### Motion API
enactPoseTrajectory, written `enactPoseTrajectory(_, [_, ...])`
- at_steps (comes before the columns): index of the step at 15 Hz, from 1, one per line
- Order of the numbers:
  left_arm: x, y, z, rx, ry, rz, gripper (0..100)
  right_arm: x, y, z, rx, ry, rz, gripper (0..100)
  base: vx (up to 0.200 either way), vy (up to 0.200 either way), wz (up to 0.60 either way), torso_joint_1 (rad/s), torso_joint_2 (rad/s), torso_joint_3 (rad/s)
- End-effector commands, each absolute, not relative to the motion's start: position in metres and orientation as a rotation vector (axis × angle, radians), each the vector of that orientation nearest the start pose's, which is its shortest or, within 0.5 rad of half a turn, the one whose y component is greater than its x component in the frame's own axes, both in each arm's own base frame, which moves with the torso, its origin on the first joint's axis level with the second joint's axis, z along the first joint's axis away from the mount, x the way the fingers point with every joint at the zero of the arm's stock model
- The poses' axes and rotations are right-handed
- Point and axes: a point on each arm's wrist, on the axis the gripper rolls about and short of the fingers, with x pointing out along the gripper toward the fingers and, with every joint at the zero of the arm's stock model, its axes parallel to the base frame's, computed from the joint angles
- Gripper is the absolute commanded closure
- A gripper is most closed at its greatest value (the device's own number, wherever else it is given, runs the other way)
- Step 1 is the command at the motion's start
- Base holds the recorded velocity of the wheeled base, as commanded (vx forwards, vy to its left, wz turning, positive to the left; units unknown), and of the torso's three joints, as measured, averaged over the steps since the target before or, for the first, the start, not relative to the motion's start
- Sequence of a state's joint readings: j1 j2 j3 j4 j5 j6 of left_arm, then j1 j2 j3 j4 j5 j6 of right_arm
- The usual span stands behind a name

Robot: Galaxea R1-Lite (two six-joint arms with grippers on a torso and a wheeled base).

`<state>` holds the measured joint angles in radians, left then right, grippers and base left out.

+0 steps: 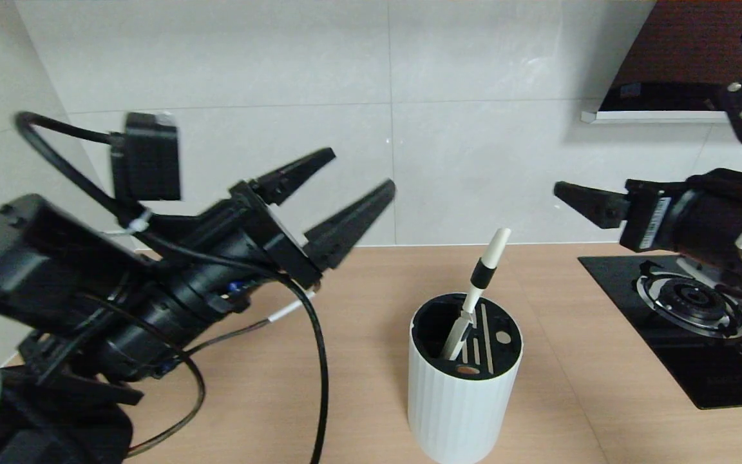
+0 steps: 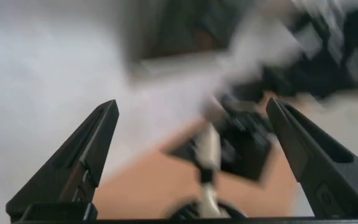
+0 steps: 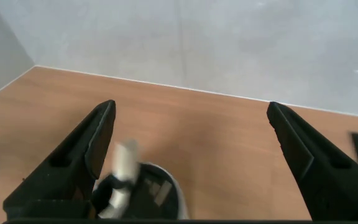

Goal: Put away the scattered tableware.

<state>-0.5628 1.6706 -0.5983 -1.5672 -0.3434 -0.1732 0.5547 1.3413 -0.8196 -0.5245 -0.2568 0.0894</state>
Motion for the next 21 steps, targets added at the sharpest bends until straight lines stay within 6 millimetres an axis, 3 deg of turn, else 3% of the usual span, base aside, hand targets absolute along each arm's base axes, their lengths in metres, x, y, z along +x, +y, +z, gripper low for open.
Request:
enactPoseTrajectory(1, [0.189,-0.094,0.270,-0.228,-0.573,-0.713,0,0.150,0.062,0.266,0.145,-0.045,0.181,0,0.000,0.000,0.00,0.000,0.00,0.000])
enactPoseTrajectory(4, [0.144,-0.050,0.266,-0.215,-0.544,-0.547,0,0.121,0.030,0.238,0.156,-0.031,0.050,0,0.000,0.000,0.00,0.000,0.00,0.000])
enactPoseTrajectory(7, [0.065,-0.024,0.245,-0.222,-0.528,-0.516,0,0.064,0.012,0.216,0.189,-0.124,0.064,0,0.000,0.000,0.00,0.000,0.00,0.000])
enactPoseTrajectory(8, [0.047,-0.018,0.240,-0.229,-0.515,-0.495,0,0.053,0.009,0.213,0.193,-0.145,0.073,0,0.000,0.000,0.00,0.000,0.00,0.000])
enactPoseTrajectory(11, [-0.011,-0.001,0.207,-0.223,-0.415,-0.387,0,0.013,-0.001,0.198,0.183,-0.136,0.075,0,0.000,0.000,0.00,0.000,0.00,0.000])
enactPoseTrajectory(12, [-0.034,0.000,0.186,-0.202,-0.364,-0.349,0,-0.011,-0.007,0.183,0.146,-0.128,0.073,0,0.000,0.000,0.00,0.000,0.00,0.000])
enactPoseTrajectory(15, [-0.045,-0.001,0.171,-0.183,-0.359,-0.356,0,-0.043,-0.015,0.158,0.042,-0.162,0.045,0,0.000,0.000,0.00,0.000,0.00,0.000])
enactPoseTrajectory(21, [-0.049,-0.006,0.146,-0.150,-0.354,-0.325,0,-0.048,-0.006,0.149,0.002,-0.178,-0.213,0,0.000,0.000,0.00,0.000,0.00,0.000])
